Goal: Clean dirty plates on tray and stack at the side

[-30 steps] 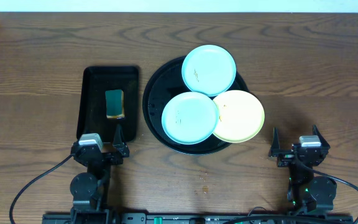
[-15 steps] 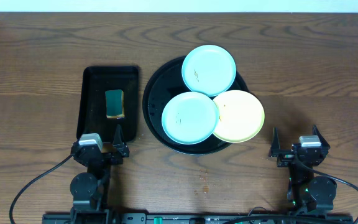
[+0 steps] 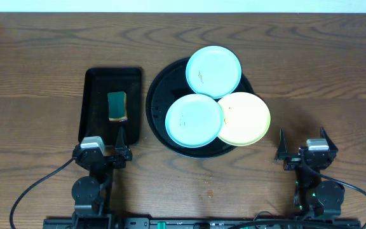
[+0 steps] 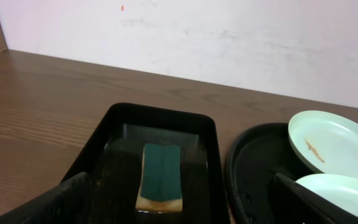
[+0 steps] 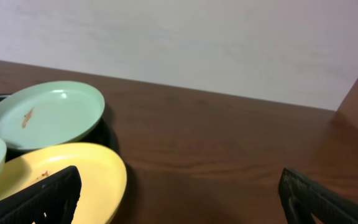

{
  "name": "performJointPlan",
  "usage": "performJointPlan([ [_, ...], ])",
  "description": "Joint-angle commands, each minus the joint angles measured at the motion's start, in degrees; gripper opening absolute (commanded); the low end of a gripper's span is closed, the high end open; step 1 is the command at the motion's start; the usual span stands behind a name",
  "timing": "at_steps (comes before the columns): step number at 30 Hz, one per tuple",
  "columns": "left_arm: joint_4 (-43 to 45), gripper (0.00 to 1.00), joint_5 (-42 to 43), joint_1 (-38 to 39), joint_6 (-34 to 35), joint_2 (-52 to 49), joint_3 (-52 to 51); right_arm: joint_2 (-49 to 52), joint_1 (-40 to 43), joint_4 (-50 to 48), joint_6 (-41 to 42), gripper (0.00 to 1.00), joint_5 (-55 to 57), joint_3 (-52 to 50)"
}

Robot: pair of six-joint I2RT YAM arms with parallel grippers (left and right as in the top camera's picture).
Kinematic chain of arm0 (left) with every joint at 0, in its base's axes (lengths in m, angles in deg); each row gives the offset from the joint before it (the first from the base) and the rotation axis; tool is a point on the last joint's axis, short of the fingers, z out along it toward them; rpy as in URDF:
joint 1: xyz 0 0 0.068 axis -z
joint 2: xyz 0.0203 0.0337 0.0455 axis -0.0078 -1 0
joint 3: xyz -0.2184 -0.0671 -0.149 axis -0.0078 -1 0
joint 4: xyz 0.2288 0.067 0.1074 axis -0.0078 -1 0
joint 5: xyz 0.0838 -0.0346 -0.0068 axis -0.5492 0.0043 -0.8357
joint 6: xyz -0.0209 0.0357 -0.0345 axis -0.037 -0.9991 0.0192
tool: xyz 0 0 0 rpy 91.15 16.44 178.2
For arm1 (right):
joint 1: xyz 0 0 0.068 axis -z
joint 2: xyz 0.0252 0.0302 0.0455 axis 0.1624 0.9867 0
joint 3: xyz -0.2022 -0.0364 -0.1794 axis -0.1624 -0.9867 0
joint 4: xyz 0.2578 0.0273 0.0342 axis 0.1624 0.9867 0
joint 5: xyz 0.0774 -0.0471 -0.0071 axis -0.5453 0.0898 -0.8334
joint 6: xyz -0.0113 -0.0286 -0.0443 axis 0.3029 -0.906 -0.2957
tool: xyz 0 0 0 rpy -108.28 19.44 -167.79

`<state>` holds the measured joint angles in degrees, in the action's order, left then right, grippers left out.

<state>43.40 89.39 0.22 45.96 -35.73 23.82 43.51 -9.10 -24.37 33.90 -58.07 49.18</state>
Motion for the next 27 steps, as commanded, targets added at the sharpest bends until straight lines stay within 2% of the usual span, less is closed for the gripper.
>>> performJointPlan([
  [1, -2.69, 0.90, -0.72, 0.28, -0.96, -0.11, -0.66, -0.07, 1.38, 1.07, -0.42, 0.99, -0.48, -0.09],
  [5, -2.56, 0.90, -0.72, 0.28, -0.96, -0.11, -0.66, -0.04, 1.38, -1.73, 0.83, 0.99, -0.85, -0.09],
  [9, -2.71, 0.90, -0.72, 0.28, -0.96, -0.11, -0.66, -0.04, 1.38, -6.03, 8.74, 0.99, -5.68, 0.37],
  [13, -2.71, 0.90, -0.74, 0.28, -0.96, -0.11, -0.66, 0.79, 1.38, -2.29, 13.64, 0.99, -14.12, 5.90],
  [16, -2.69, 0.90, -0.74, 0.28, -0.96, -0.11, -0.66, 4.68, 1.40, 6.32, 13.66, 0.99, -13.97, 14.32],
  [20, -2.71, 0.90, -0.74, 0.28, -0.96, -0.11, -0.66, 17.51, 1.40, 18.99, 11.93, 0.99, -13.57, 30.23],
  [23, -2.69, 0.90, -0.74, 0.28, -0.96, -0.11, -0.66, 30.99, 1.38, 31.23, 11.93, 0.99, -13.68, 45.48],
  [27, -2.71, 0.90, -0.76, 0.28, -0.96, -0.11, -0.66, 51.32, 1.18, 55.12, 9.07, 0.99, -13.75, 70.40],
])
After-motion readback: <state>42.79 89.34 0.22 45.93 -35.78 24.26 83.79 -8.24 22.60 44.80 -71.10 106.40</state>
